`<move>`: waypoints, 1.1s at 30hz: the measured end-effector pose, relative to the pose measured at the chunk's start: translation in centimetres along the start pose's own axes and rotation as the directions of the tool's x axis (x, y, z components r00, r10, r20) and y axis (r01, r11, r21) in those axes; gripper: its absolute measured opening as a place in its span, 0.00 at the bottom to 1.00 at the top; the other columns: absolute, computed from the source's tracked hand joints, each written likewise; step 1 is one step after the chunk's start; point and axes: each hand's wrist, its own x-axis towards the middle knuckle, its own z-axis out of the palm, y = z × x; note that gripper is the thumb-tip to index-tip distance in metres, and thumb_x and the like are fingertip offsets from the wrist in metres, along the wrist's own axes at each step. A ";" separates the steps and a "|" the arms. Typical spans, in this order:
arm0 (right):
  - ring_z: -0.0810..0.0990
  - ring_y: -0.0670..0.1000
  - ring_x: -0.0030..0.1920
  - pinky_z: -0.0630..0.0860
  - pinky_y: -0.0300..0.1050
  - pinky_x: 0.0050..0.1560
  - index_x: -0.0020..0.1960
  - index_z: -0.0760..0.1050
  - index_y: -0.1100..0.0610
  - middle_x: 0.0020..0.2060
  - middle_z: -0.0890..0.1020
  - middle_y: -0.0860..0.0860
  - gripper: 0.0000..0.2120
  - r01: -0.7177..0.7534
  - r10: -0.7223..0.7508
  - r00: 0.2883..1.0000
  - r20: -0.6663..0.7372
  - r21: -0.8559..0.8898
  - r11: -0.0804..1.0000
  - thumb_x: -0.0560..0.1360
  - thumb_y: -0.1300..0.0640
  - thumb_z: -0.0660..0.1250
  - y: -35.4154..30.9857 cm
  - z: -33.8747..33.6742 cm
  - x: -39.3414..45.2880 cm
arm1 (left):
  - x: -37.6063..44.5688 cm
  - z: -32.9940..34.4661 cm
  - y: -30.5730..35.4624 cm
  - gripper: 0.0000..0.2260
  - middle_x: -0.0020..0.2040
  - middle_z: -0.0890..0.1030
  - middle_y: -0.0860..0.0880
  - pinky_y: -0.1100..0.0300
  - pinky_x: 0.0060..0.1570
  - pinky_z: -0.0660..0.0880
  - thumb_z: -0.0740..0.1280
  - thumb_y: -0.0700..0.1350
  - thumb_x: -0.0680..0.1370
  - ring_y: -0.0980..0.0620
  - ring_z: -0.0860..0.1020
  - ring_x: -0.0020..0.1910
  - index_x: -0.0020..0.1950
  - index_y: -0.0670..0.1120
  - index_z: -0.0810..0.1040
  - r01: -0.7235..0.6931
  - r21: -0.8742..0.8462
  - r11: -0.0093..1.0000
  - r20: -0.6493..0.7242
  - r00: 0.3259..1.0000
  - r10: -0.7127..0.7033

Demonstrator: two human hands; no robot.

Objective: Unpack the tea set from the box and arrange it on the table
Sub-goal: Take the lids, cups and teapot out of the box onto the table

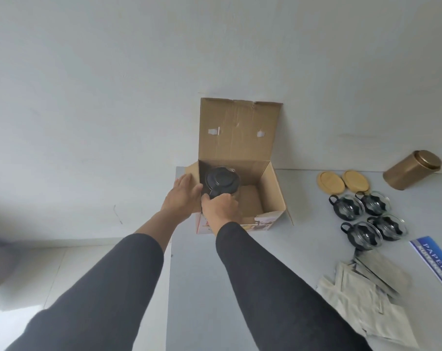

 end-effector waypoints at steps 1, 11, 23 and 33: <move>0.79 0.58 0.54 0.75 0.50 0.57 0.56 0.77 0.59 0.54 0.80 0.55 0.21 -0.004 0.005 1.000 0.005 -0.014 1.000 0.75 0.43 0.61 0.0 0.0 0.0 | 0.0 0.0 0.1 0.21 0.71 0.65 0.44 0.52 0.60 0.66 0.53 0.51 0.82 0.42 0.68 0.65 0.73 0.43 0.59 0.000 -0.015 1.000 -0.004 1.000 0.000; 0.79 0.57 0.54 0.73 0.44 0.48 0.59 0.75 0.60 0.54 0.80 0.56 0.21 -0.083 0.074 0.995 0.061 0.156 0.984 0.79 0.45 0.57 -0.3 -1.4 0.1 | -0.4 0.6 0.7 0.16 0.64 0.71 0.43 0.46 0.59 0.69 0.50 0.51 0.83 0.43 0.70 0.62 0.66 0.44 0.64 0.087 -0.053 0.995 -0.011 0.996 -0.088; 0.73 0.47 0.33 0.70 0.38 0.31 0.54 0.75 0.56 0.35 0.75 0.48 0.12 0.041 0.017 0.998 -0.069 0.749 0.661 0.78 0.49 0.61 -1.5 -11.9 0.4 | 0.4 0.7 1.3 0.14 0.65 0.70 0.44 0.43 0.58 0.68 0.53 0.47 0.81 0.42 0.64 0.66 0.65 0.44 0.65 0.231 0.022 0.973 -0.010 0.973 -0.231; 0.79 0.54 0.40 0.76 0.48 0.43 0.36 0.75 0.56 0.37 0.80 0.51 0.32 0.092 0.264 0.902 -0.341 0.751 0.654 0.73 0.28 0.52 4.4 -20.4 1.1 | -1.5 3.5 7.8 0.20 0.77 0.56 0.47 0.43 0.74 0.49 0.55 0.48 0.81 0.47 0.46 0.77 0.72 0.44 0.64 -0.060 0.200 0.978 -0.130 0.988 0.087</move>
